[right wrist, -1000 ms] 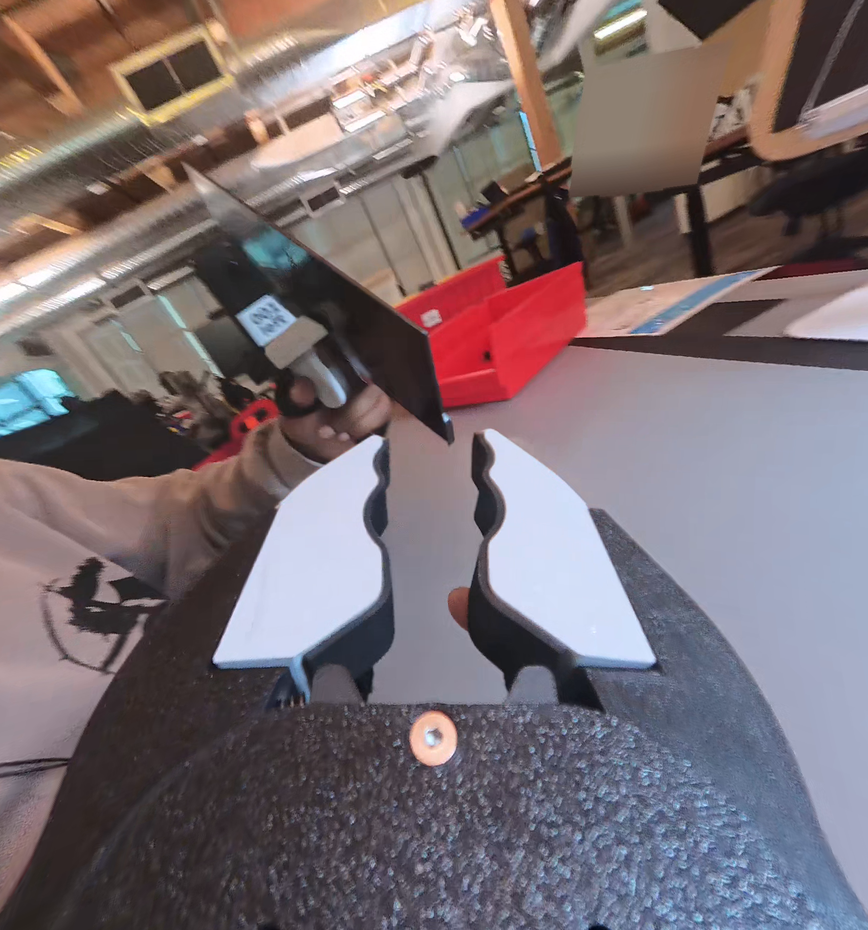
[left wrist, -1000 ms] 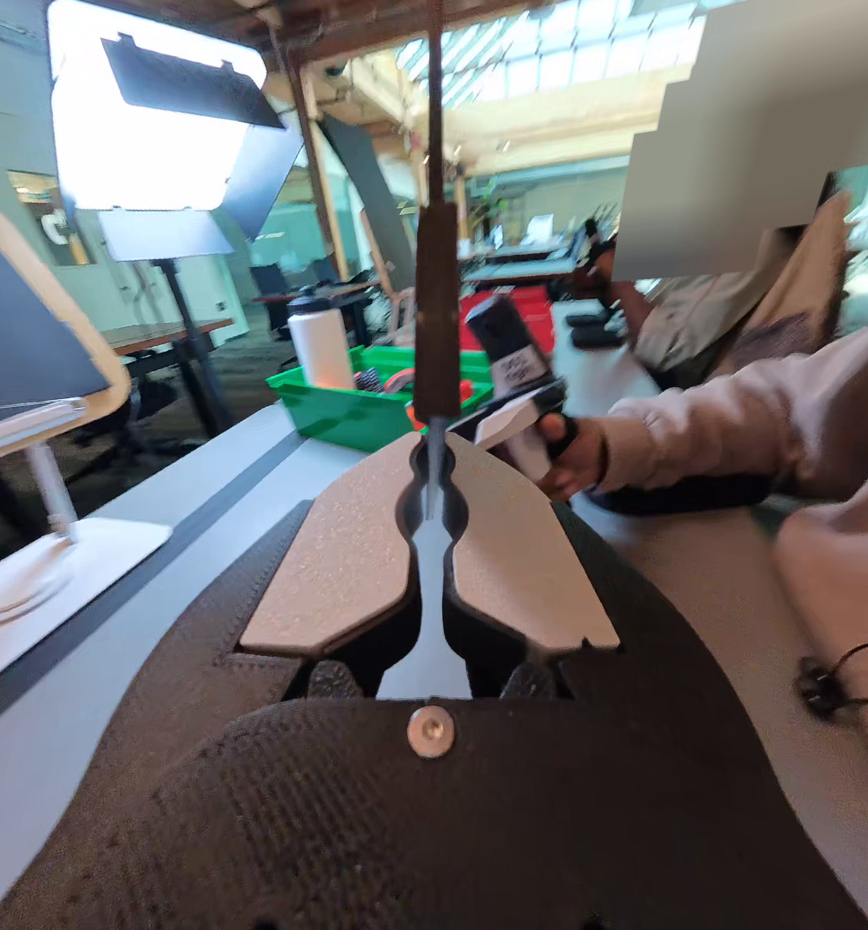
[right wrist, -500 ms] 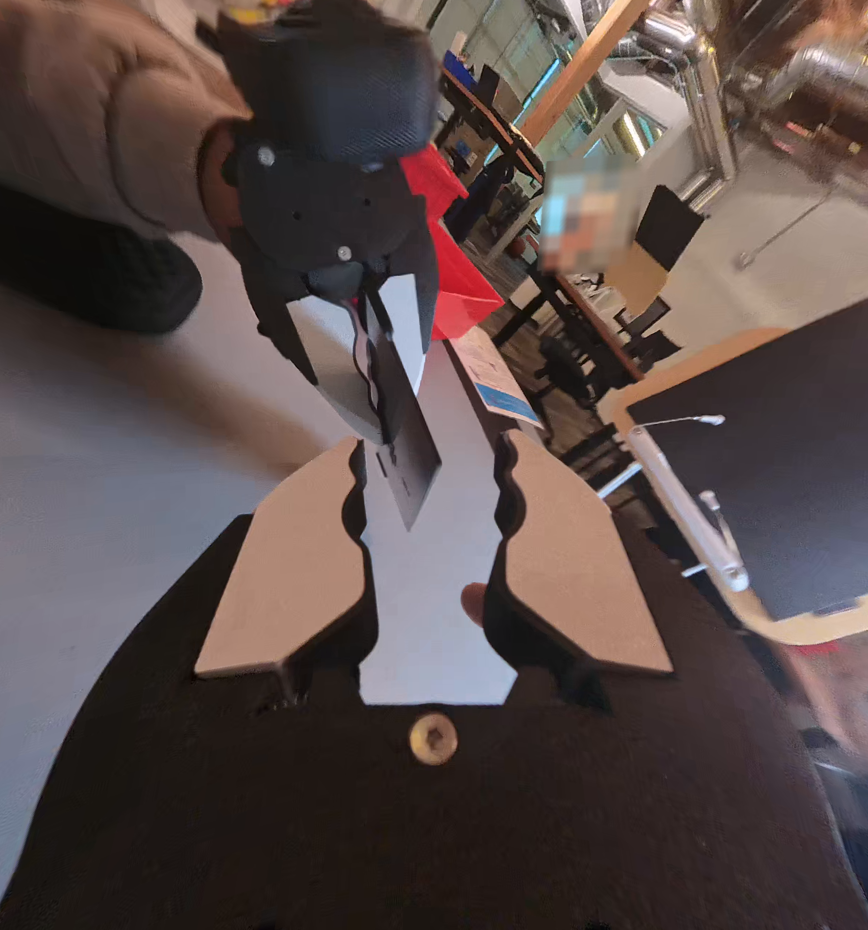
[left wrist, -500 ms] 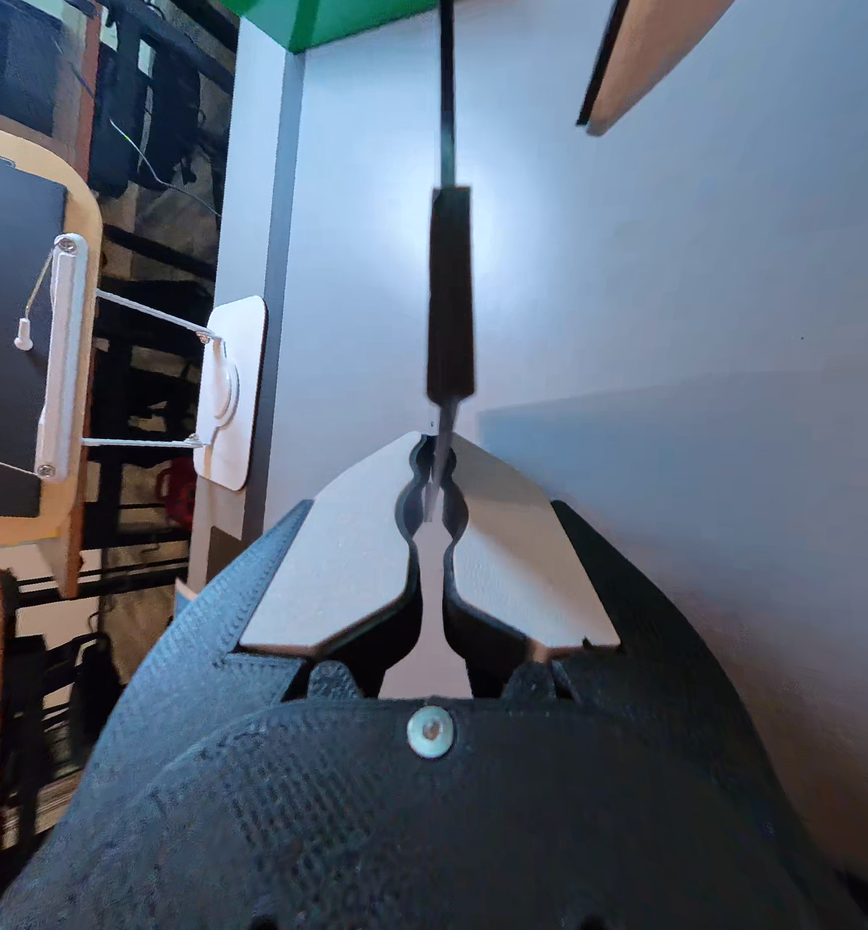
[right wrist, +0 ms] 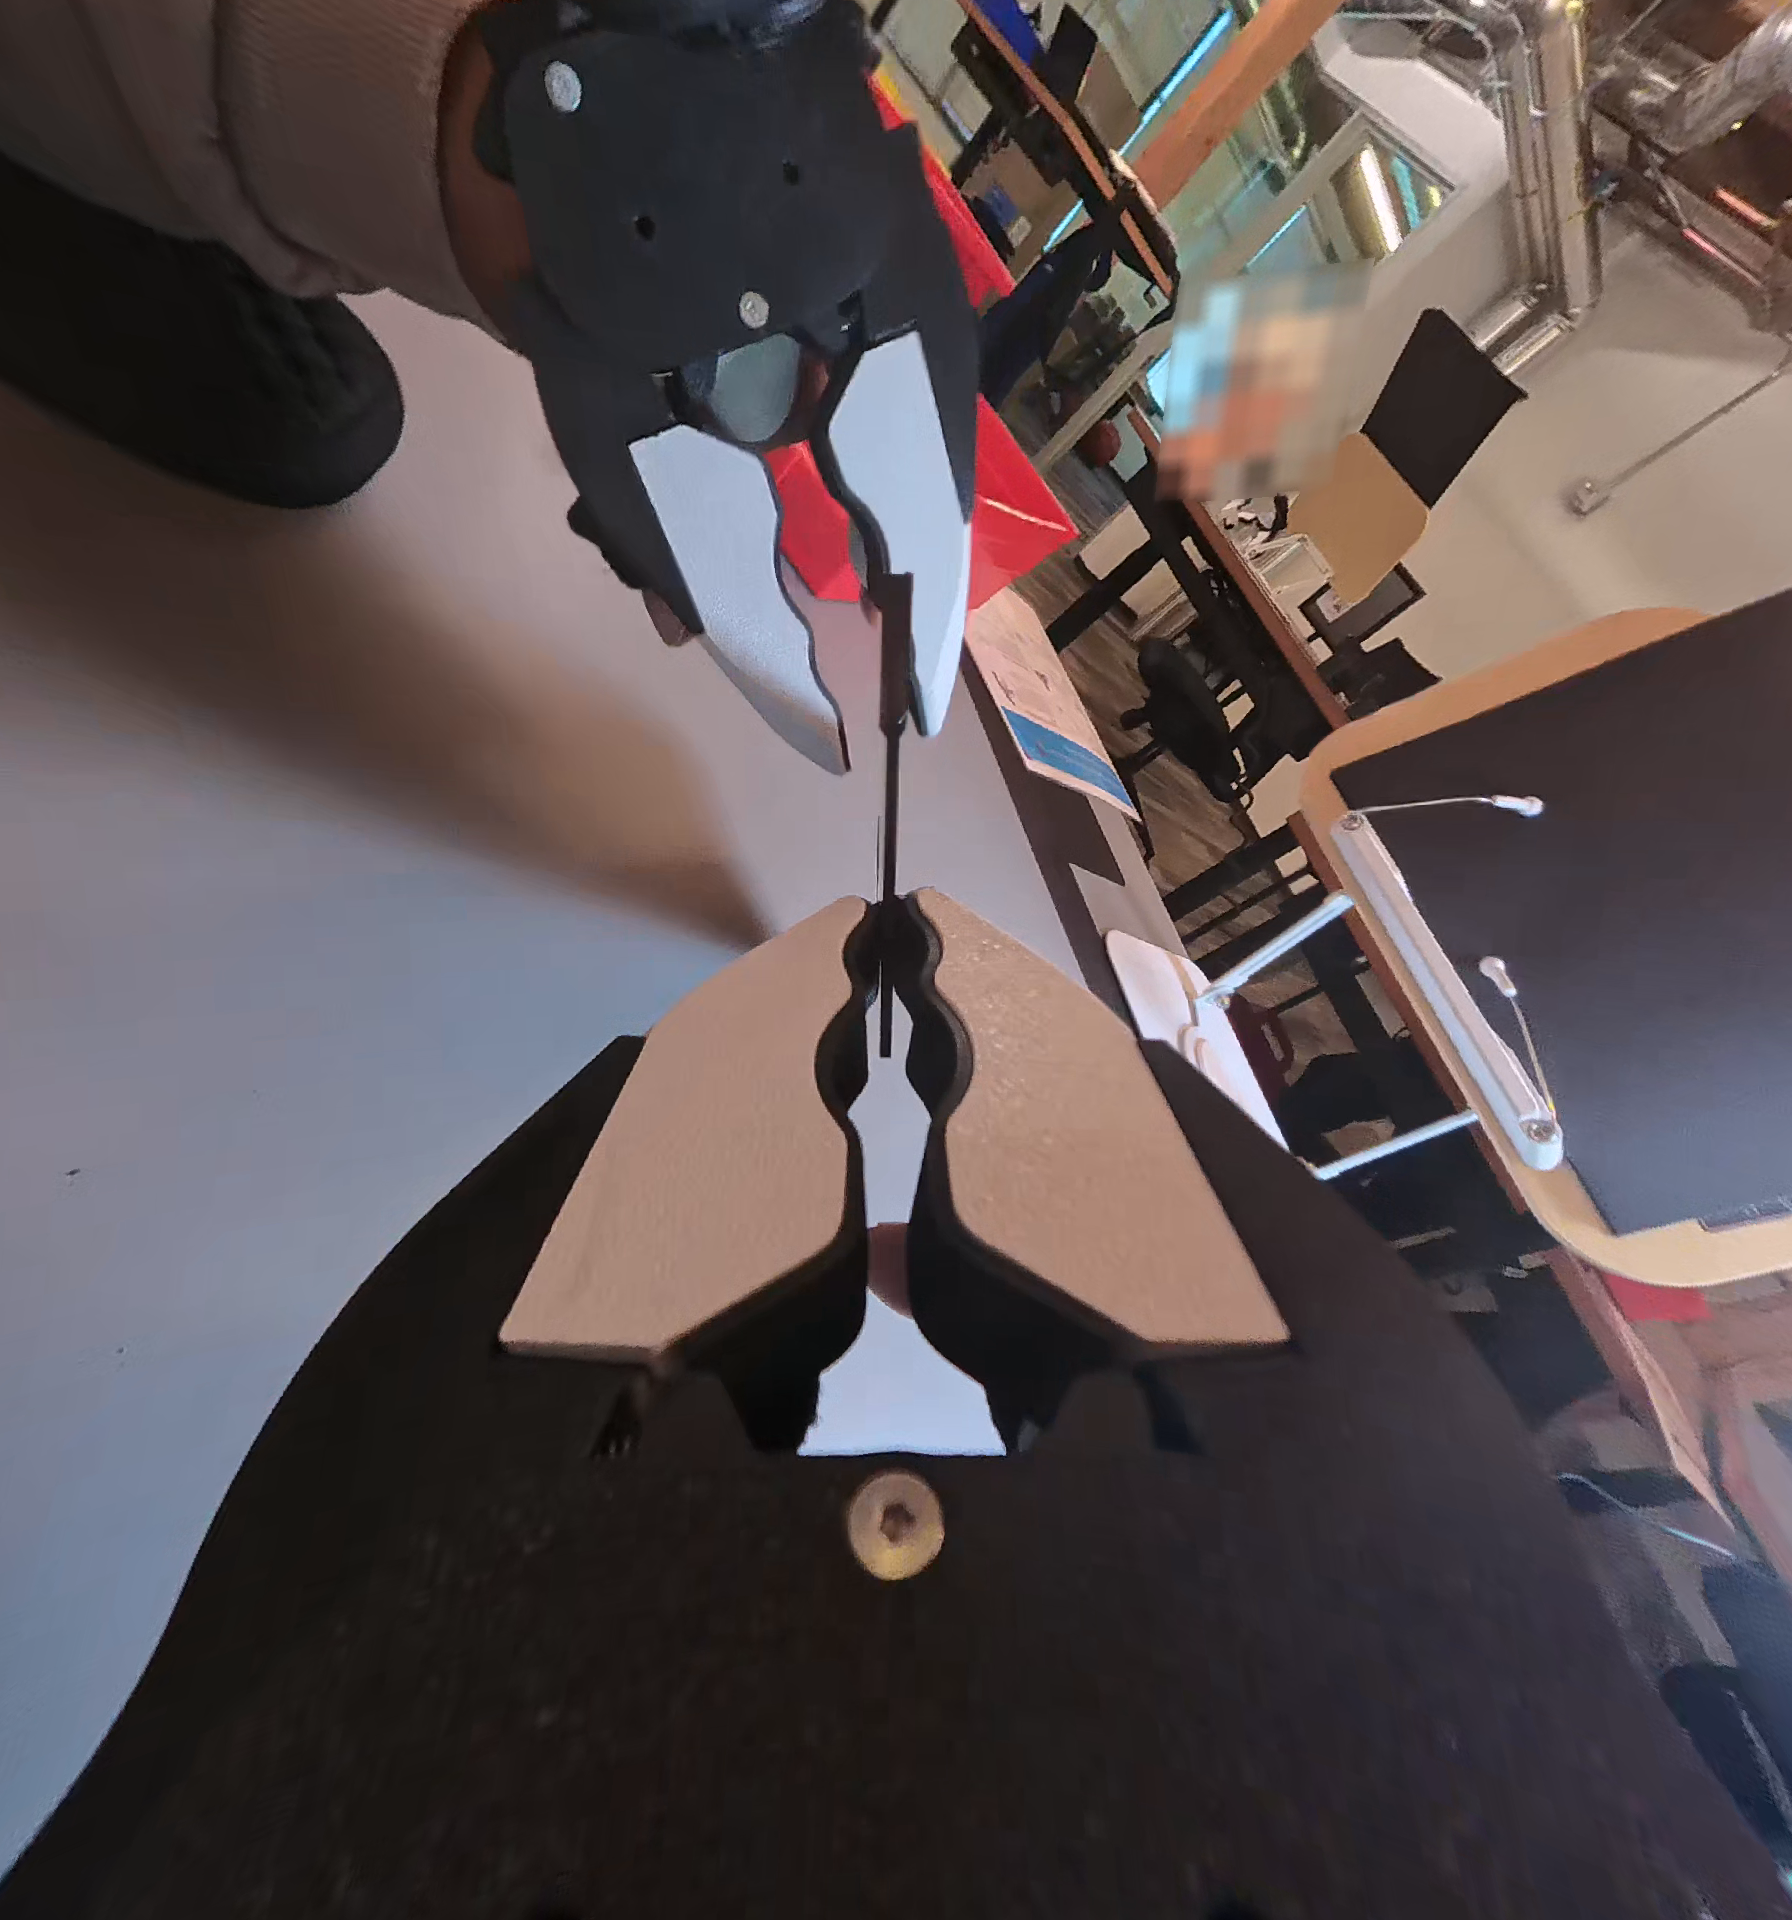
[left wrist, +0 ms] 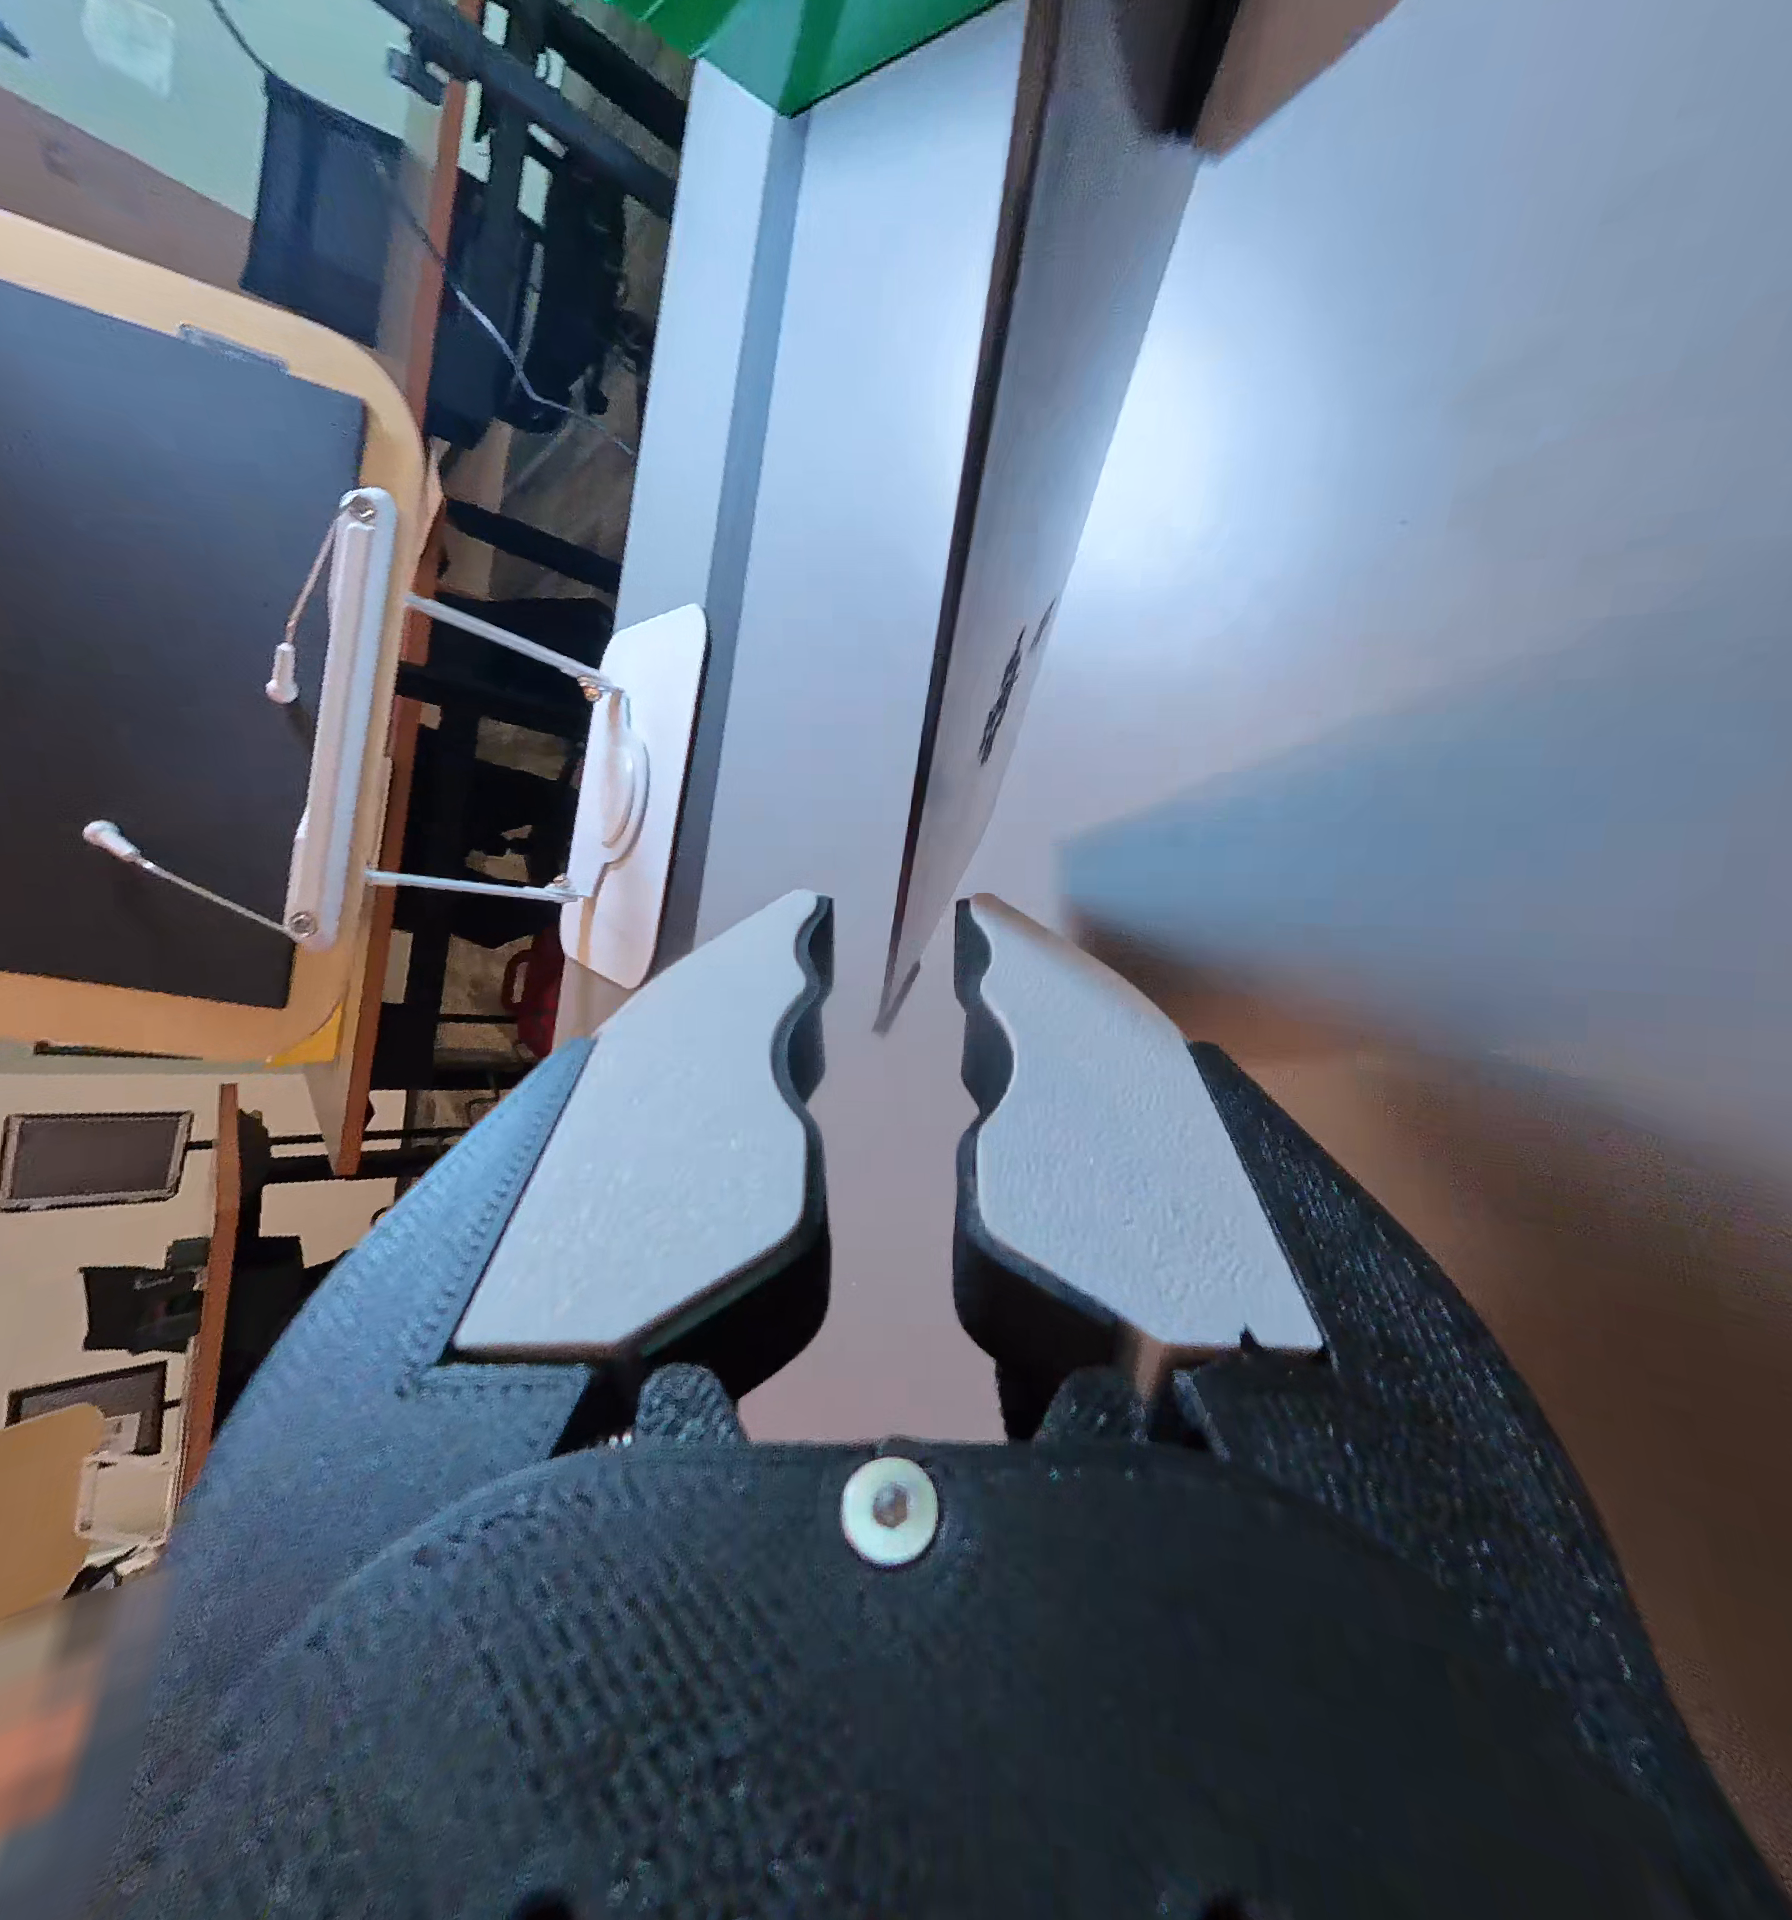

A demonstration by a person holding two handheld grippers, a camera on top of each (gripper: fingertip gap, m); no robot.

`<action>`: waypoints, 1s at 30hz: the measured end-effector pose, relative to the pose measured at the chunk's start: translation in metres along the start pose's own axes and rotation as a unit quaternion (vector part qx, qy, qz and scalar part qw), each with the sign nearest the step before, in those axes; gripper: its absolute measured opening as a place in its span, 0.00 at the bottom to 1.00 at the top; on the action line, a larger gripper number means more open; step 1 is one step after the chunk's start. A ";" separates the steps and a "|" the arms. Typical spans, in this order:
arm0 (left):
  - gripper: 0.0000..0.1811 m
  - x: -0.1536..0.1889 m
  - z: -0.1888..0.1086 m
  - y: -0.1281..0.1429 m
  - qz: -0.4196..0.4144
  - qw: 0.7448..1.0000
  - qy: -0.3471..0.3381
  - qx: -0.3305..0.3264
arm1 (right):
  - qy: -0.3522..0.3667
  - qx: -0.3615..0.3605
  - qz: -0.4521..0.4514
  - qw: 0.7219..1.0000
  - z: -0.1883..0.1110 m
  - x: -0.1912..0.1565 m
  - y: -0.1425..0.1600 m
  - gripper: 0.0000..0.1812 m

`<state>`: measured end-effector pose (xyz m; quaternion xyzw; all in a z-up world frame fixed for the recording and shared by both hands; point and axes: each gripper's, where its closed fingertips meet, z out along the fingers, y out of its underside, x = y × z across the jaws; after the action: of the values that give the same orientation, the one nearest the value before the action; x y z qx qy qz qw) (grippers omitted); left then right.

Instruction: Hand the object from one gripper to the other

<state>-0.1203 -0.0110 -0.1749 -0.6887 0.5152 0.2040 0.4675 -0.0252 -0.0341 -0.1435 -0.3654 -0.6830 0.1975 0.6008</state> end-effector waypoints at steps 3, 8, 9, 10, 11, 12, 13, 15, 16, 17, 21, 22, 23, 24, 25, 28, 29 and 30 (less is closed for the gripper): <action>0.16 -0.015 0.001 0.006 -0.012 0.999 -0.033 0.011 | 0.013 0.026 0.034 0.999 -0.014 0.015 -0.002 0.01; 0.18 -0.027 0.002 0.011 -0.118 0.991 -0.008 0.067 | 0.040 0.153 0.160 0.974 -0.045 0.052 -0.025 0.01; 0.18 -0.024 0.003 0.010 -0.144 0.986 0.014 0.083 | 0.039 0.194 0.198 0.960 -0.052 0.059 -0.031 0.01; 0.18 -0.020 0.002 0.004 -0.172 0.978 0.042 0.110 | 0.035 0.236 0.239 0.941 -0.059 0.065 -0.037 0.01; 0.18 -0.015 -0.001 -0.006 -0.207 0.964 0.077 0.147 | 0.026 0.276 0.279 0.919 -0.065 0.070 -0.042 0.01; 0.18 -0.011 -0.007 -0.020 -0.247 0.943 0.116 0.192 | 0.015 0.313 0.319 0.895 -0.070 0.074 -0.046 0.01; 0.18 -0.008 -0.016 -0.036 -0.288 0.913 0.156 0.242 | 0.006 0.346 0.359 0.867 -0.073 0.077 -0.049 0.01; 0.19 -0.008 -0.037 -0.065 -0.346 0.851 0.214 0.333 | -0.020 0.392 0.428 0.814 -0.073 0.079 -0.050 0.01; 0.19 -0.010 -0.047 -0.076 -0.360 0.827 0.226 0.368 | -0.032 0.405 0.455 0.792 -0.070 0.078 -0.050 0.01; 0.18 -0.013 -0.055 -0.083 -0.368 0.810 0.226 0.396 | -0.046 0.412 0.478 0.774 -0.066 0.075 -0.050 0.01; 0.04 -0.028 -0.081 -0.093 -0.368 0.781 0.198 0.465 | -0.080 0.394 0.529 0.748 -0.043 0.062 -0.042 0.01; 0.03 -0.030 -0.081 -0.091 -0.369 0.785 0.195 0.458 | -0.088 0.379 0.543 0.744 -0.037 0.060 -0.038 0.02; 0.02 -0.033 -0.081 -0.088 -0.368 0.789 0.190 0.454 | -0.098 0.342 0.561 0.748 -0.028 0.057 -0.030 0.05; 0.01 -0.036 -0.080 -0.085 -0.366 0.794 0.182 0.451 | -0.111 0.299 0.576 0.753 -0.019 0.051 -0.021 0.06; 0.01 -0.039 -0.079 -0.082 -0.361 0.803 0.169 0.443 | -0.118 0.268 0.589 0.754 -0.013 0.047 -0.012 0.08; 0.01 -0.048 -0.071 -0.066 -0.302 0.863 0.078 0.397 | -0.111 0.218 0.627 0.740 -0.007 0.049 0.010 0.17; 0.01 -0.051 -0.068 -0.060 -0.257 0.892 0.031 0.370 | -0.109 0.211 0.641 0.730 -0.008 0.051 0.015 0.19; 0.01 -0.053 -0.065 -0.054 -0.204 0.919 -0.018 0.338 | -0.111 0.209 0.657 0.716 -0.009 0.053 0.017 0.19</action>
<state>-0.1057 -0.0369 -0.0798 -0.5766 0.3931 -0.0696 0.7129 -0.0129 0.0146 -0.1182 -0.5626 -0.2746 0.7195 0.3006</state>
